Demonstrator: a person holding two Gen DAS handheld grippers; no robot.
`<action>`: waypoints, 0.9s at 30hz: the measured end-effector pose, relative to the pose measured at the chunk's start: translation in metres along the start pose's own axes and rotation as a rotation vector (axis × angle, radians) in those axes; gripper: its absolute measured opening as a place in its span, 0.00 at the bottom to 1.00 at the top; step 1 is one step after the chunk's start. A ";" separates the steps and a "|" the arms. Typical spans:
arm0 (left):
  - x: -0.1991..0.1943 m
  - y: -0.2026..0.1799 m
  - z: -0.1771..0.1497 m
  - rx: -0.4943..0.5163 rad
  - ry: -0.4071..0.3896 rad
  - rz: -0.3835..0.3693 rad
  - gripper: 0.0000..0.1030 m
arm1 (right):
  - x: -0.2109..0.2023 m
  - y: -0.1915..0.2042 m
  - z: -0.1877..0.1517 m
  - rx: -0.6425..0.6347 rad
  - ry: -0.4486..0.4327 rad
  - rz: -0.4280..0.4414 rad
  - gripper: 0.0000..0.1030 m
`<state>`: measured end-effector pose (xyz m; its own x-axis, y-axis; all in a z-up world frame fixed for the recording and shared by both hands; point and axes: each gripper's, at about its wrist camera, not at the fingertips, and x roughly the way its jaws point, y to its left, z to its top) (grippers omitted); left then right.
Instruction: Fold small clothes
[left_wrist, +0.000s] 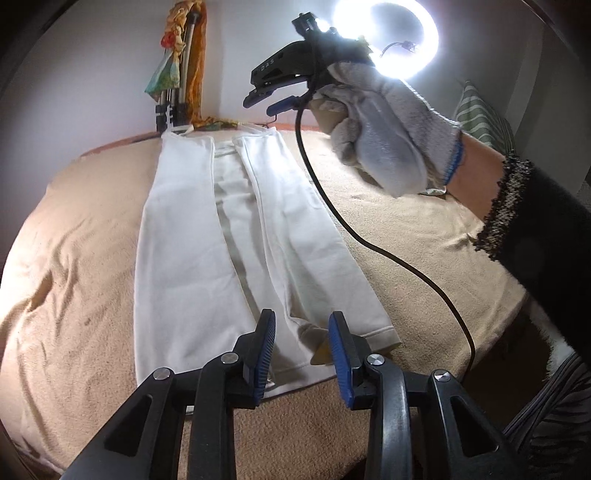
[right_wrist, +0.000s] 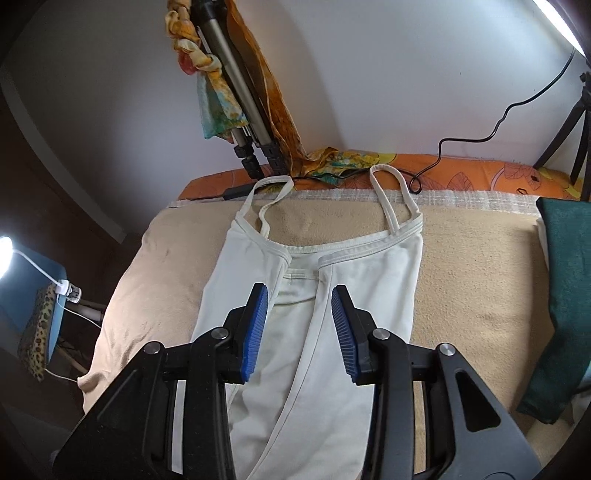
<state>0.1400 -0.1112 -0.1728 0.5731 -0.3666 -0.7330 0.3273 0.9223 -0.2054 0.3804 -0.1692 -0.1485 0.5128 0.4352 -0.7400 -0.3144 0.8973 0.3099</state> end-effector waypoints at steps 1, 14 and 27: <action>-0.001 0.000 0.000 0.003 -0.002 0.002 0.30 | -0.006 0.002 -0.002 -0.002 -0.003 0.004 0.37; -0.027 0.025 -0.001 -0.017 -0.045 0.034 0.47 | -0.098 0.021 -0.081 0.012 -0.017 0.086 0.37; -0.017 0.110 -0.014 -0.269 0.092 -0.030 0.50 | -0.100 -0.009 -0.227 0.180 0.193 0.090 0.37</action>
<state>0.1558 -0.0017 -0.1916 0.4915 -0.3928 -0.7773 0.1247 0.9151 -0.3836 0.1507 -0.2378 -0.2127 0.3222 0.5072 -0.7993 -0.1959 0.8618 0.4679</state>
